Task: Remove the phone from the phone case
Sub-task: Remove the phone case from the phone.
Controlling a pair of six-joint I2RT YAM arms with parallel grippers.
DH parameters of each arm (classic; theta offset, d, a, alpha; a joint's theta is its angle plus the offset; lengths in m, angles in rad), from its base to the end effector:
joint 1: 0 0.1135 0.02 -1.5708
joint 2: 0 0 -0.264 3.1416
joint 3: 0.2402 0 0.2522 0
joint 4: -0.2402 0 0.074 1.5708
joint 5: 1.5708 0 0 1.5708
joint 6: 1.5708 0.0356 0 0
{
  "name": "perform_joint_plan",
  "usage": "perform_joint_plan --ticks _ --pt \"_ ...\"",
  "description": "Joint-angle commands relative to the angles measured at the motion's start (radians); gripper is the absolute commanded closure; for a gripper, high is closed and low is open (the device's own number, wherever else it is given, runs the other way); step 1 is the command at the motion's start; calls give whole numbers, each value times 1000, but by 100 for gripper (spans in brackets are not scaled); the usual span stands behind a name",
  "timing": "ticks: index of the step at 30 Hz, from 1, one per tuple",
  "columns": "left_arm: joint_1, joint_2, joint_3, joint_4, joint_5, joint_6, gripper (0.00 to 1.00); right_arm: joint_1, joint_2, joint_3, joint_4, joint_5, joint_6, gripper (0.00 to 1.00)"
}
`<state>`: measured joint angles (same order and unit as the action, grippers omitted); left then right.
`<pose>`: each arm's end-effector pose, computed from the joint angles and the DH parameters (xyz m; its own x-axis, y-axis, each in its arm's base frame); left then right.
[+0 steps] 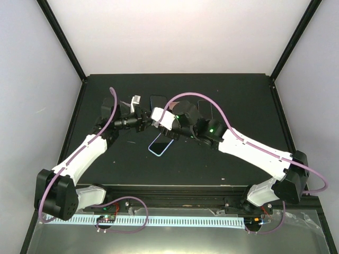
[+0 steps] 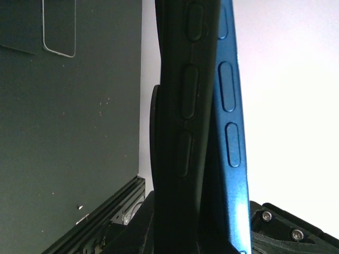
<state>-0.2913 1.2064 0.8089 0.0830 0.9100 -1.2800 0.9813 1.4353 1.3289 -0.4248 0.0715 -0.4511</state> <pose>0.2469 -0.1034 0.2910 -0.9428 -0.3312 -0.0387 -0.0271 0.1918 -0.9810 0.1849 0.2718 0.3533 0.0931 -0.6430 -0.7602 -0.8381 0.3616 -0.4084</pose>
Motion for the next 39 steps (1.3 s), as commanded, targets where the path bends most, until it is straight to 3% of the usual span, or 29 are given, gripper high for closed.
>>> perform_joint_plan --ticks 1,7,14,24,30,39 --pt "1 -29 5 37 27 16 94 -4 11 43 37 125 6 56" --pt "1 -33 -4 16 13 34 94 -4 2 109 -46 -33 55 42" --pt "0 -37 0 20 16 37 94 -4 28 105 -32 42 31 46" --pt "-2 -38 -1 23 14 35 94 -3 19 49 -22 -29 8 43" --pt "-5 -49 -1 33 26 30 94 -3 57 61 0 67 11 44" --pt "-21 -51 -3 47 33 31 94 20 51 21 134 269 -102 55"
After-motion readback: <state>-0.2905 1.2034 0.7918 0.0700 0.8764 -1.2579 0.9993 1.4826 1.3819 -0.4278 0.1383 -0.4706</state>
